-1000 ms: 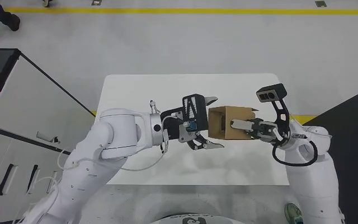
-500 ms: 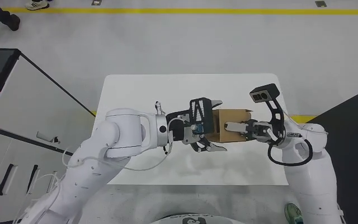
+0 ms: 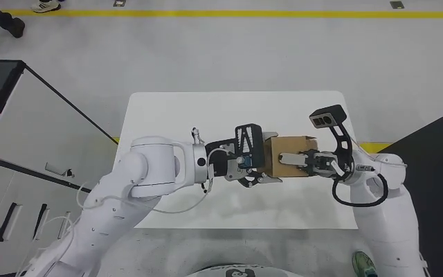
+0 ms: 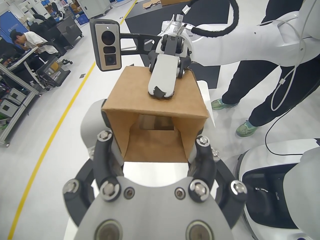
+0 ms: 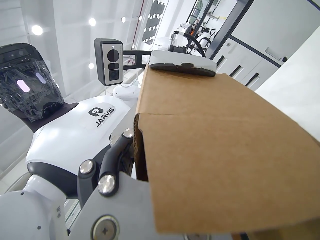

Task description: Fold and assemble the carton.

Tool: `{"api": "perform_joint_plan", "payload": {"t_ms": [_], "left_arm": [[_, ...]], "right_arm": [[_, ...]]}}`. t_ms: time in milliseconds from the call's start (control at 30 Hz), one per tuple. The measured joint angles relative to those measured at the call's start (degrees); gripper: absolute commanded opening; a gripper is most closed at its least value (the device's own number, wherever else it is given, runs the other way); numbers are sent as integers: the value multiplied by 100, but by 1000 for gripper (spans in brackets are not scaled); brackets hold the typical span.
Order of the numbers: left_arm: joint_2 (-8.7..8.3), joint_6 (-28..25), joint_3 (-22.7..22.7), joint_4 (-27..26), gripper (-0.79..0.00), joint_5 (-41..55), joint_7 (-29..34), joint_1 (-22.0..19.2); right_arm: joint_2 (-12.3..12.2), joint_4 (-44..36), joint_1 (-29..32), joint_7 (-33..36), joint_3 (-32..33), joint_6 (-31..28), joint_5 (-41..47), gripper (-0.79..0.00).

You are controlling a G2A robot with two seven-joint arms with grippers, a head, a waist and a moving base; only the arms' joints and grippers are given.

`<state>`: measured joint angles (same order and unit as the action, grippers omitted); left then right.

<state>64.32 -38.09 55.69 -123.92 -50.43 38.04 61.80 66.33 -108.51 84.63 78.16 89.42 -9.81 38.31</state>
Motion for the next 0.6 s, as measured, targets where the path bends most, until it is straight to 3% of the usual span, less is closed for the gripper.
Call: {"api": "perform_joint_plan", "payload": {"t_ms": [167,267,300,333,367,400,433,600], "left_arm": [[-7,3,-16,15,-637,1,-22,-3],[-11,6,-17,23,-668,-16,-34,-15],[-13,8,-17,24,-690,-19,-38,-18],[-14,7,-18,25,-717,-23,-41,-22],[-15,5,-18,27,-748,-26,-50,-27],[-16,2,-18,31,-785,-27,-59,-30],[-18,2,-16,35,-785,-29,-66,-32],[-30,-30,11,61,-785,-43,-112,-31]], "right_arm": [[-28,3,52,-60,14,-2,-6,-785],[-43,-4,61,-96,16,-4,0,-785],[-47,-7,62,-107,16,-6,1,-720],[-52,-7,64,-124,17,-8,3,-416],[-57,-9,69,-146,18,-7,6,-219],[-62,-11,71,-160,20,-4,6,-74],[-66,-12,72,-171,23,-3,7,0],[-91,-25,86,-230,69,-30,51,0]]}}
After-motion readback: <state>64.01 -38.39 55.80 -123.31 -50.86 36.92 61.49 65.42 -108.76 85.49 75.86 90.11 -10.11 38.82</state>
